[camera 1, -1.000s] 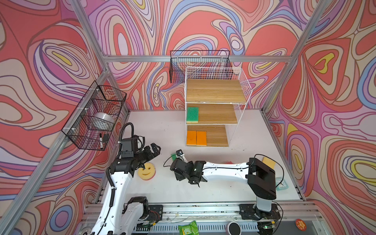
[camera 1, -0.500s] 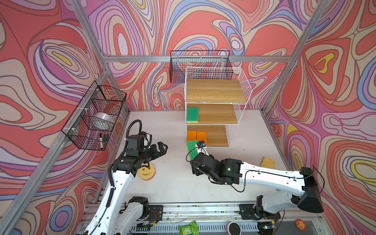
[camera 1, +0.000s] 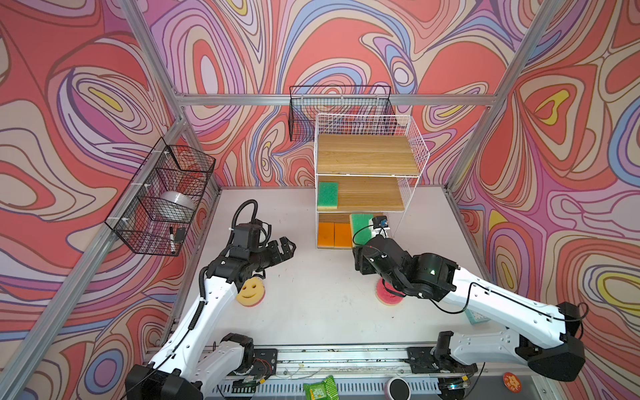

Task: Place and organize the cleaning sponges onto the shelf

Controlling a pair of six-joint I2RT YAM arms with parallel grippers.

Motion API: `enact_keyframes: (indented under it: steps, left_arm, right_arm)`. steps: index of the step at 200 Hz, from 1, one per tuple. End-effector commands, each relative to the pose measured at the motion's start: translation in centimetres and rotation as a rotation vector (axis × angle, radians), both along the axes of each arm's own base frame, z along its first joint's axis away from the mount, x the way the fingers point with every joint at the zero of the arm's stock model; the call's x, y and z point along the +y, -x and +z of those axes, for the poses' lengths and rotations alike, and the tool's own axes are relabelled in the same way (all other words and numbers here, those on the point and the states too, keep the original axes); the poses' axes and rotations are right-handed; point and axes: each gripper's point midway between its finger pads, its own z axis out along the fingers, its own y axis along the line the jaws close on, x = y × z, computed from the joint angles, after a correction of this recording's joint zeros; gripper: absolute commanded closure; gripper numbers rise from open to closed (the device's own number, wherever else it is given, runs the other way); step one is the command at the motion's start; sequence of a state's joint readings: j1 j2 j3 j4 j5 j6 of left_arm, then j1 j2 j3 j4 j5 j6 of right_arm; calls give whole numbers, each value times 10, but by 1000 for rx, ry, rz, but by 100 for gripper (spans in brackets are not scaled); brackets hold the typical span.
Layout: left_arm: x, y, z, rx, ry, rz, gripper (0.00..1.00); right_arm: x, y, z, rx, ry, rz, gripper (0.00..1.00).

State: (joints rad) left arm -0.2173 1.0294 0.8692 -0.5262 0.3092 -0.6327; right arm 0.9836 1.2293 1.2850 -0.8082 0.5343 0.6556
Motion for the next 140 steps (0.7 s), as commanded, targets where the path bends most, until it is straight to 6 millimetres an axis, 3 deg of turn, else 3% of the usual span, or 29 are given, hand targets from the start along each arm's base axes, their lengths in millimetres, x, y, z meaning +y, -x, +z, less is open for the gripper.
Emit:
enact_keyframes:
  steps: [1, 87, 140]
  left_arm:
    - [-3, -8, -5, -16, 3, 2, 0]
    - [-12, -29, -17, -9, 61, 21, 0]
    - [-10, -27, -23, -10, 59, 28, 0]
  right_arm:
    - [1, -14, 11, -2, 13, 29, 27]
    - [20, -86, 9, 19, -28, 33, 27]
    - [32, -110, 8, 0, -1, 35, 28]
